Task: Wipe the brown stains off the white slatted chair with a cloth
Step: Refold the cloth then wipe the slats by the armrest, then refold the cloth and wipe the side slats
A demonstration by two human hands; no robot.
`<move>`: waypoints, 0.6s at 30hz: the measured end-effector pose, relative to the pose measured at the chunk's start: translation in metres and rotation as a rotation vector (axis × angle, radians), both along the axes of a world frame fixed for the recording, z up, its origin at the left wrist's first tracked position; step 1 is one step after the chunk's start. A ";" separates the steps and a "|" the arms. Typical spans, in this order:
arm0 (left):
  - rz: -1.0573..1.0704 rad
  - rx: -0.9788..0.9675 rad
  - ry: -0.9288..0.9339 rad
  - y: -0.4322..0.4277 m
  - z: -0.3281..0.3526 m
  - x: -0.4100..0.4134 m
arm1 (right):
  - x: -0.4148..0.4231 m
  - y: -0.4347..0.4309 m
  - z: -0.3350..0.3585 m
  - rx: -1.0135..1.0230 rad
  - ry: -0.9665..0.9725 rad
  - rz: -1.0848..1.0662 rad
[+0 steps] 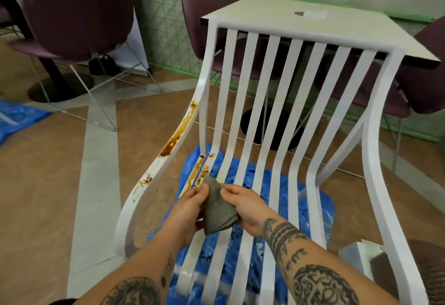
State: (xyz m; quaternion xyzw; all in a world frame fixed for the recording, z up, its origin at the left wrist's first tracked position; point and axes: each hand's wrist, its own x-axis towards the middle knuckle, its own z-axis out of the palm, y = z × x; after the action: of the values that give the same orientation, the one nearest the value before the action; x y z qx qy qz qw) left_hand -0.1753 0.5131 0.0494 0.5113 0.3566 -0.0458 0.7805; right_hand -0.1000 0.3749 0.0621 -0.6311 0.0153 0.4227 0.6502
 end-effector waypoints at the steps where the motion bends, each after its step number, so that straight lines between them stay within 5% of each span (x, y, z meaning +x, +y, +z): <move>1: -0.004 0.026 -0.012 0.000 0.000 0.002 | 0.002 -0.001 0.001 -0.033 -0.031 -0.003; 6: 0.011 0.052 0.028 0.004 -0.001 0.020 | 0.012 -0.008 0.003 -0.163 -0.197 0.055; 13: -0.022 -0.100 0.087 0.010 -0.006 0.034 | 0.025 -0.008 -0.013 -0.088 -0.296 0.102; 18: -0.091 0.071 0.032 0.010 -0.010 0.030 | 0.029 0.006 -0.014 -0.079 0.037 -0.154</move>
State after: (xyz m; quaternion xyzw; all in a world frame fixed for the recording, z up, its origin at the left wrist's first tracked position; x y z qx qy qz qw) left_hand -0.1457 0.5229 0.0398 0.5538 0.3468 -0.0769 0.7530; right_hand -0.0709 0.3806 0.0476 -0.6453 0.0923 0.3820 0.6551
